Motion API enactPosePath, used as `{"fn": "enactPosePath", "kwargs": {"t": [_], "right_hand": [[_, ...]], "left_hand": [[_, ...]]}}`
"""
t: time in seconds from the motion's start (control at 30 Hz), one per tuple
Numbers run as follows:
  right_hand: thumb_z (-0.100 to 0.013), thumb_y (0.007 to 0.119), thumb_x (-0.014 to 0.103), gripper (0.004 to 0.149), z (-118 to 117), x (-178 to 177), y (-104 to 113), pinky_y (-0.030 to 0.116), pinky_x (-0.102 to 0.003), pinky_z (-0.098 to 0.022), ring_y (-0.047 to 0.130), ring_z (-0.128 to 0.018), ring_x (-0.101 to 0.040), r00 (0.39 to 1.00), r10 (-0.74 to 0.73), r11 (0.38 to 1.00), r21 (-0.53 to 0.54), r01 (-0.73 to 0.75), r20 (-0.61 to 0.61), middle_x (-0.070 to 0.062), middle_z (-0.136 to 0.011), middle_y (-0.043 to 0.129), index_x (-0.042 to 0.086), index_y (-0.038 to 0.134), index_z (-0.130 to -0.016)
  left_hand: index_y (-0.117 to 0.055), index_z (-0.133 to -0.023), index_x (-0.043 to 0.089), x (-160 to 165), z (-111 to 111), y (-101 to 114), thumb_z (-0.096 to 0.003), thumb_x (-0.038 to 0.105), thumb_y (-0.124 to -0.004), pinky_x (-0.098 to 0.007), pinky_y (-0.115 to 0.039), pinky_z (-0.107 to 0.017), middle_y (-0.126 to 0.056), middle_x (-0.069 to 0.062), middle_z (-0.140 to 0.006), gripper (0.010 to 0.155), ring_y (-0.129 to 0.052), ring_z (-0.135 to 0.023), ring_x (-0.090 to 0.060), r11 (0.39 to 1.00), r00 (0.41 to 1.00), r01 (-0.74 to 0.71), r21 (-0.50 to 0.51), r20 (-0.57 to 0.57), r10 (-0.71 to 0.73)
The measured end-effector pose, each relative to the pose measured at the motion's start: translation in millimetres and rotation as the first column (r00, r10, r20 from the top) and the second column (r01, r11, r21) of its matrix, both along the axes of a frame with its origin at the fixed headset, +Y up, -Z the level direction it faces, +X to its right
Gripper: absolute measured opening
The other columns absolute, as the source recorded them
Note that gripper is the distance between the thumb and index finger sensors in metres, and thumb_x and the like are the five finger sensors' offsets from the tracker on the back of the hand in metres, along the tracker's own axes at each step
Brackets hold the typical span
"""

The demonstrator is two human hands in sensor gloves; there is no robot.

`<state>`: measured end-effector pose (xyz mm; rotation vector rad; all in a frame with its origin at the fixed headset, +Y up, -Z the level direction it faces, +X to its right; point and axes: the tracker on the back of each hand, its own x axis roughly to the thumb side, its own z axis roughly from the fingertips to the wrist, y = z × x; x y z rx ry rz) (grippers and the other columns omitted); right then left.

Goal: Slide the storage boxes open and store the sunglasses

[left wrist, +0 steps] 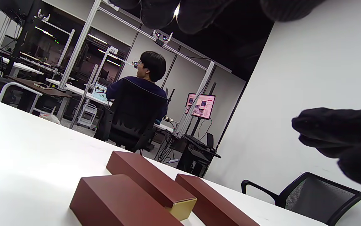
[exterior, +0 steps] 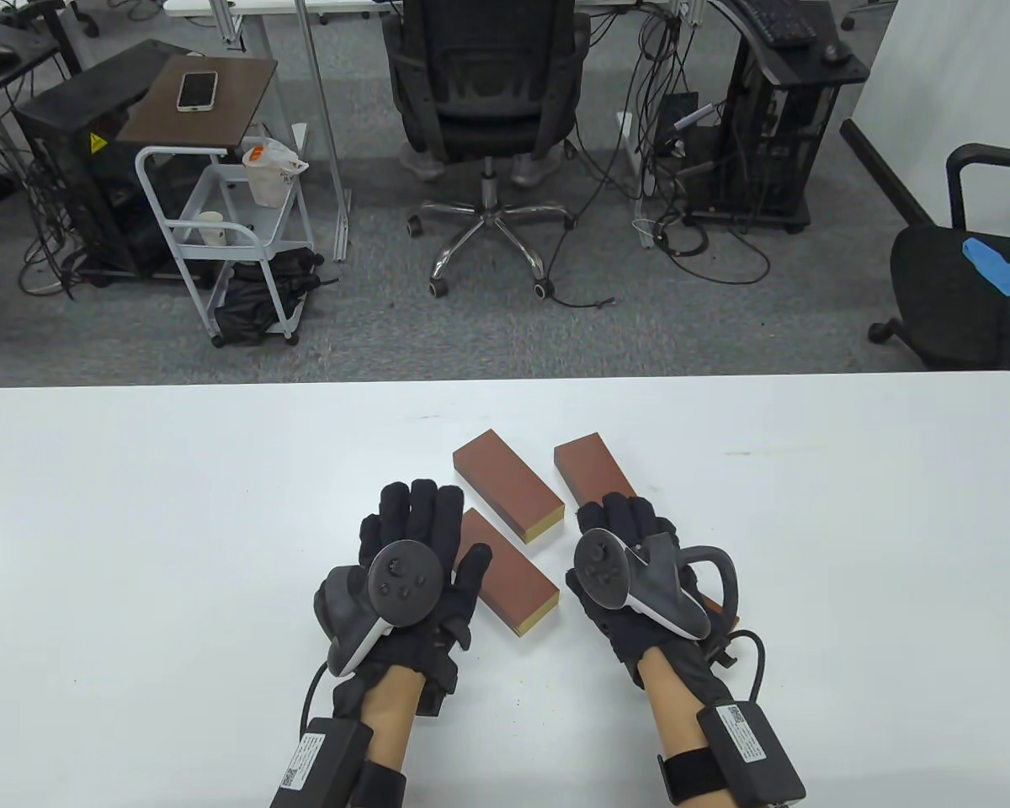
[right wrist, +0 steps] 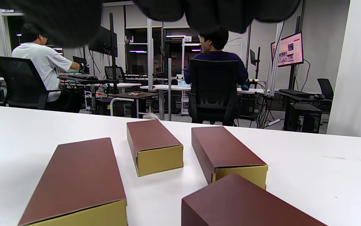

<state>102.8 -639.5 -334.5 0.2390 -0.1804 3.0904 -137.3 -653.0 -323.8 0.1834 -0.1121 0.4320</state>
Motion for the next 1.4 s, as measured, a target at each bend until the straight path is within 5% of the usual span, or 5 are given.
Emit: {"fn": "enactPosePath", "kwargs": {"t": [1.4], "right_hand": [[-0.033, 0.076, 0.056, 0.072, -5.8, 6.0, -15.1, 0.053, -0.051, -0.070, 0.052, -0.096, -0.038, 1.000, -0.020, 0.998, -0.052, 0.020, 0.006, -0.009, -0.106, 0.048, 0.027, 0.052, -0.094]], "left_hand": [[-0.049, -0.109, 0.035, -2.7, -3.2, -11.9, -0.0432, 0.061, -0.058, -0.052, -0.033, -0.078, -0.044, 0.004, -0.119, 0.072, -0.029, -0.112, -0.025, 0.999, 0.999, -0.025, -0.036, -0.024, 0.024]]}}
